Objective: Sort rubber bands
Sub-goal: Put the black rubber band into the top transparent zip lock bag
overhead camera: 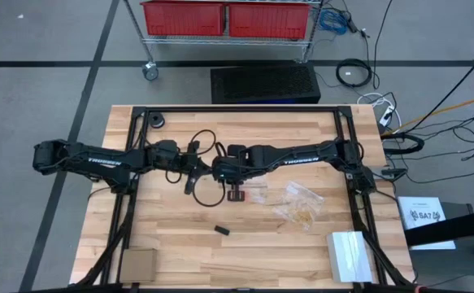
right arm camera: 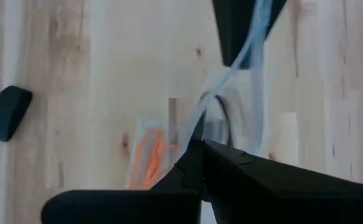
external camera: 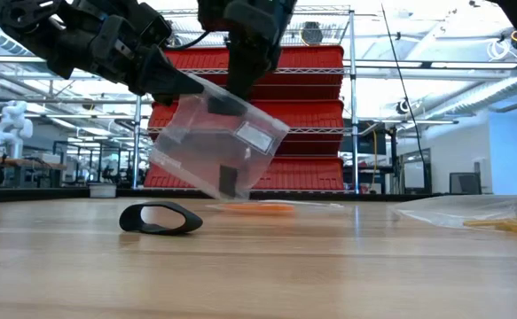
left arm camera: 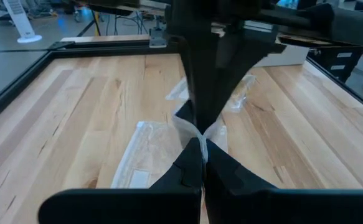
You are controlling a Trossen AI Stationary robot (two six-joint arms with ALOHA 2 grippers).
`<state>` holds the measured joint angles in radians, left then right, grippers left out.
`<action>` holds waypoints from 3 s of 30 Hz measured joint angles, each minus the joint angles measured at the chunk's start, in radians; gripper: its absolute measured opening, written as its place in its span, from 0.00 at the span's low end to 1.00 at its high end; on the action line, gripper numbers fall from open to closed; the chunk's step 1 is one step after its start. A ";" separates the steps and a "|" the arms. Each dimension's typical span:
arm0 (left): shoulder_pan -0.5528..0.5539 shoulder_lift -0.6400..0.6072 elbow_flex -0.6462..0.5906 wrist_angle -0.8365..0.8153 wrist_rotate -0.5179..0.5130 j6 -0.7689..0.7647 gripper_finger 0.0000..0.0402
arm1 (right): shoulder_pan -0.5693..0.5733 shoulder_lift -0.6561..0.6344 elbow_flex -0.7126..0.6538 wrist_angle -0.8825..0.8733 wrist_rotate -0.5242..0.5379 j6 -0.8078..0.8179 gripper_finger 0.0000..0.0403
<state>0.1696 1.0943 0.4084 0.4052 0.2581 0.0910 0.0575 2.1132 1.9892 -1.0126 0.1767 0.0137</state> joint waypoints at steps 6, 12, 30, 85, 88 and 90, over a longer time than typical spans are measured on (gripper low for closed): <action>0.000 0.000 0.000 0.008 0.000 0.000 0.00 | -0.002 -0.008 0.000 0.095 -0.004 -0.020 0.00; 0.000 0.000 0.000 0.007 0.000 -0.003 0.00 | -0.017 -0.004 0.000 0.071 -0.045 0.043 0.00; 0.000 0.000 0.000 0.002 -0.002 0.001 0.00 | 0.054 -0.157 0.002 -0.002 0.103 0.090 0.28; -0.026 0.000 0.000 0.043 -0.053 -0.008 0.00 | 0.133 -0.390 -0.697 0.501 0.344 0.267 0.02; -0.026 0.000 0.000 0.047 -0.061 -0.008 0.00 | 0.132 -0.433 -0.697 0.493 0.334 0.302 0.06; -0.026 0.000 0.000 0.049 -0.063 -0.012 0.00 | 0.132 -0.468 -0.697 0.488 0.293 0.334 0.10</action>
<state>0.1436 1.0939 0.4084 0.4541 0.1953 0.0786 0.1892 1.6455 1.2926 -0.5245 0.4699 0.3476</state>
